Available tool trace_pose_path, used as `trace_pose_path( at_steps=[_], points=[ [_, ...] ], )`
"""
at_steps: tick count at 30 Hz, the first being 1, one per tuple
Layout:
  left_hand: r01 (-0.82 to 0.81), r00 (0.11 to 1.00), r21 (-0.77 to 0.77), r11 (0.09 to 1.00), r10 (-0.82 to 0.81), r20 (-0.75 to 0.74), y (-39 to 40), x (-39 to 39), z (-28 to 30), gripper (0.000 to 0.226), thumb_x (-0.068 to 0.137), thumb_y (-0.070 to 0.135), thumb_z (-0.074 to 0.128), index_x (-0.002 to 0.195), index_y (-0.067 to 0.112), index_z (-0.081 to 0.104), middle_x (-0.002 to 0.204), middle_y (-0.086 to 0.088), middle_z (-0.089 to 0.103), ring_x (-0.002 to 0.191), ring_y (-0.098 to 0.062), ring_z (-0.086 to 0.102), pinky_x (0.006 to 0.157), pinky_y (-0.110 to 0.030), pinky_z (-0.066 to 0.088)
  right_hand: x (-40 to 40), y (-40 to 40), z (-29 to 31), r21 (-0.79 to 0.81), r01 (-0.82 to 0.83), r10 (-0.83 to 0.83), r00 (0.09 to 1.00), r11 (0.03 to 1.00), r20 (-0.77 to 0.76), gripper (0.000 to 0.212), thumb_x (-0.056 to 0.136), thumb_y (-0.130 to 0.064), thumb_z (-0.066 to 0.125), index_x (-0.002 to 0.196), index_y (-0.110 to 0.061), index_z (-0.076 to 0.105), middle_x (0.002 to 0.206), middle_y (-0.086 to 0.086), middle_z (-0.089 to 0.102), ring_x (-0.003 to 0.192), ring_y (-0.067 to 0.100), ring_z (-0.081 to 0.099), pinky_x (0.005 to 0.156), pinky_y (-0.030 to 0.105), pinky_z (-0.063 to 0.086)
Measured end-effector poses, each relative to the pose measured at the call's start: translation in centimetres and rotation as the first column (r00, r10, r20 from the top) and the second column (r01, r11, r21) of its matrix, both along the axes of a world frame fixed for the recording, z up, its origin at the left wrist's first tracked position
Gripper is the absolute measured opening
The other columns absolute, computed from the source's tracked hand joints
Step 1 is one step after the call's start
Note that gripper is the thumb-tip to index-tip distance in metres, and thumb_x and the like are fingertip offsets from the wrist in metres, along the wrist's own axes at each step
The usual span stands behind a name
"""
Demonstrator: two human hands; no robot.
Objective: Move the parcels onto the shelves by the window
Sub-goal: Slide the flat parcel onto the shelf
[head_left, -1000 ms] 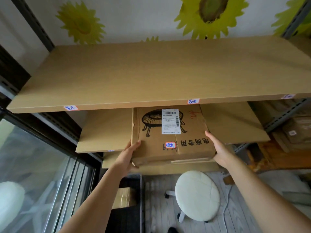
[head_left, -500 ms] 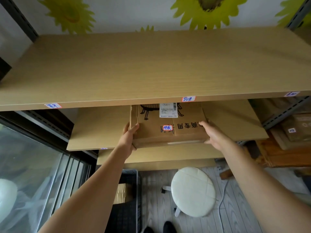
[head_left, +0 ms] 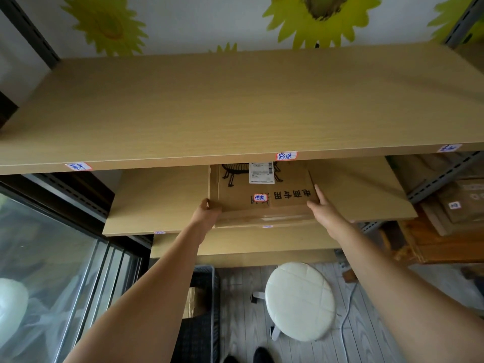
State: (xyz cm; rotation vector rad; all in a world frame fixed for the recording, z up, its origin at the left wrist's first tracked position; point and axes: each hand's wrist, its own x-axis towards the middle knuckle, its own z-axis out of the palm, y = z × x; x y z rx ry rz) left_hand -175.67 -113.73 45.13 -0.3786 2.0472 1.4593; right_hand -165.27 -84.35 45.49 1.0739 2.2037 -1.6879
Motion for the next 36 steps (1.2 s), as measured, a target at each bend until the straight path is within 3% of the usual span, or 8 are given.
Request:
trace_pose_path(
  at_steps=[6, 12, 14, 18, 23, 30, 34, 36],
  points=[
    [-0.005, 0.998, -0.102, 0.995, -0.002, -0.070, -0.7, 1.3, 0.1, 0.079, 0.100, 0.026, 0.060, 0.164, 0.015, 0.015, 0.160, -0.016, 0.041, 0.139, -0.034, 0.048, 0.093, -0.032, 0.037, 1.6, -0.1, -0.7, 0.305, -0.157, 0.157, 0.987, 0.939, 0.024, 0.069, 0.104, -0.032, 0.045, 0.161, -0.020, 0.009, 0.168, 0.011, 0.019, 0.152, 0.032, 0.024, 0.120, 0.045, 0.026],
    [-0.008, 0.982, -0.169, 0.986, -0.024, -0.186, -3.1, 3.1, 0.4, 0.070, 0.102, 0.028, 0.057, 0.162, 0.021, 0.023, 0.163, -0.018, 0.037, 0.141, -0.035, 0.047, 0.102, -0.038, 0.042, 3.0, -2.2, -1.0, 0.639, -0.033, 0.175, 0.971, 0.769, -0.161, 0.061, 0.099, -0.024, 0.053, 0.153, -0.006, 0.034, 0.158, 0.021, 0.037, 0.143, 0.041, 0.037, 0.116, 0.052, 0.034],
    [0.008, 0.971, -0.186, 0.982, -0.052, -0.233, -4.0, 4.0, 0.7, 0.064, 0.103, 0.026, 0.056, 0.161, 0.023, 0.029, 0.160, -0.018, 0.040, 0.138, -0.033, 0.050, 0.094, -0.036, 0.044, 3.2, -3.4, -0.6, 0.685, 0.008, 0.214, 0.947, 0.728, -0.238, 0.057, 0.097, -0.022, 0.055, 0.149, -0.005, 0.041, 0.153, 0.022, 0.045, 0.139, 0.041, 0.042, 0.112, 0.054, 0.039],
    [0.020, 0.949, -0.209, 0.978, -0.085, -0.305, -6.3, 5.9, 0.8, 0.055, 0.102, 0.024, 0.057, 0.155, 0.027, 0.042, 0.151, -0.015, 0.052, 0.135, -0.029, 0.054, 0.094, -0.031, 0.043, 3.3, -6.4, -0.4, 0.733, 0.047, 0.307, 0.889, 0.679, -0.341, 0.050, 0.094, -0.017, 0.057, 0.142, -0.003, 0.050, 0.143, 0.022, 0.054, 0.131, 0.041, 0.049, 0.104, 0.056, 0.046],
    [-0.027, 0.954, -0.239, 0.971, -0.046, -0.296, -11.4, 9.2, -1.1, 0.050, 0.099, 0.023, 0.061, 0.148, 0.025, 0.051, 0.141, -0.009, 0.062, 0.126, -0.025, 0.061, 0.099, -0.036, 0.049, 4.3, -11.9, -1.5, 0.741, -0.049, 0.479, 0.791, 0.670, -0.381, 0.044, 0.093, -0.022, 0.048, 0.130, -0.002, 0.060, 0.130, 0.017, 0.062, 0.119, 0.030, 0.056, 0.098, 0.040, 0.047],
    [0.004, 0.977, -0.335, 0.942, -0.075, -0.199, -19.3, 13.9, -4.7, 0.054, 0.094, 0.024, 0.062, 0.147, 0.023, 0.053, 0.138, -0.007, 0.063, 0.117, -0.017, 0.066, 0.080, -0.016, 0.051, 6.8, -19.1, -6.1, 0.703, -0.361, 0.640, 0.748, 0.613, -0.175, 0.046, 0.093, -0.023, 0.053, 0.136, -0.006, 0.057, 0.131, 0.013, 0.063, 0.118, 0.031, 0.061, 0.097, 0.043, 0.050],
    [0.014, 0.978, -0.416, 0.909, -0.100, -0.185, -23.1, 15.7, -5.3, 0.060, 0.095, 0.023, 0.065, 0.152, 0.020, 0.048, 0.140, -0.010, 0.059, 0.124, -0.024, 0.062, 0.099, -0.035, 0.053, 7.6, -23.5, -8.4, 0.628, -0.541, 0.705, 0.709, 0.560, -0.018, 0.053, 0.097, -0.027, 0.053, 0.147, -0.009, 0.047, 0.145, 0.012, 0.053, 0.131, 0.031, 0.052, 0.105, 0.043, 0.045],
    [0.049, 0.979, -0.440, 0.897, -0.130, -0.156, -25.5, 16.4, -6.2, 0.060, 0.095, 0.024, 0.065, 0.153, 0.020, 0.047, 0.143, -0.011, 0.057, 0.125, -0.026, 0.060, 0.102, -0.035, 0.049, 8.1, -26.1, -9.4, 0.571, -0.615, 0.715, 0.695, 0.545, 0.066, 0.056, 0.099, -0.032, 0.048, 0.152, -0.014, 0.039, 0.152, 0.008, 0.045, 0.137, 0.028, 0.045, 0.109, 0.042, 0.041]
  ],
)
